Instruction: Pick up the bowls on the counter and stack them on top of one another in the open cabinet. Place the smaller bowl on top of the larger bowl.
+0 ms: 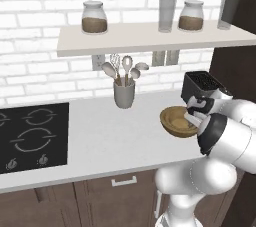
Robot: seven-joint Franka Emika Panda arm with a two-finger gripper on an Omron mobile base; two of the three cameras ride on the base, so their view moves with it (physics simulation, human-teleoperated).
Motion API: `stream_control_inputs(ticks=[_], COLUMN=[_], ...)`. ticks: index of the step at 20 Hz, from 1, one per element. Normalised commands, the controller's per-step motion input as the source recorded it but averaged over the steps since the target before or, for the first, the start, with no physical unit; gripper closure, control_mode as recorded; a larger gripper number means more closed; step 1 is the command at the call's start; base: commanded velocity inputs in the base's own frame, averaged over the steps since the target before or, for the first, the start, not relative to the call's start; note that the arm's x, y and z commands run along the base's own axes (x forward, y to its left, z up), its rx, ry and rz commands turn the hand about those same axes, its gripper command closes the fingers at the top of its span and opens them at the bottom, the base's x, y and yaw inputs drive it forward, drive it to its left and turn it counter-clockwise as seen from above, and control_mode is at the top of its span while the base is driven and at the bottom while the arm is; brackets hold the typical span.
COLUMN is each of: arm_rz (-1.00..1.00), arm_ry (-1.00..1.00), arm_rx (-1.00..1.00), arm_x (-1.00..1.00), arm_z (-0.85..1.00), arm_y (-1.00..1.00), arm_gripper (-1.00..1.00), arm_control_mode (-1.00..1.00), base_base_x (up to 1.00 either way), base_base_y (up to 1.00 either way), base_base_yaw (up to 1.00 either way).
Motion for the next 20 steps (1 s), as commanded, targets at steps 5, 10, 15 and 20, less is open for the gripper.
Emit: stream_control_inputs(ticks=[5, 10, 15, 20], arm_rz=[0.0, 0.0, 0.0, 0.02], arm_ry=[0.0, 0.0, -0.04, -0.28], arm_rx=[0.0, 0.0, 0.0, -0.08], arm_x=[0.26, 0.01, -0.01, -0.33], arm_z=[-0.15, 0.0, 0.12, 0.88], arm_y=[0.0, 0.0, 0.0, 0.17], arm_gripper=[1.0, 1.0, 1.0, 1.0], arm_control_mode=[-1.0, -1.0, -1.0, -1.0], base_base_x=[0.0, 0.0, 0.0, 0.0], base_base_y=[0.0, 0.0, 0.0, 0.0], base_base_yaw=[0.0, 0.0, 0.0, 0.0])
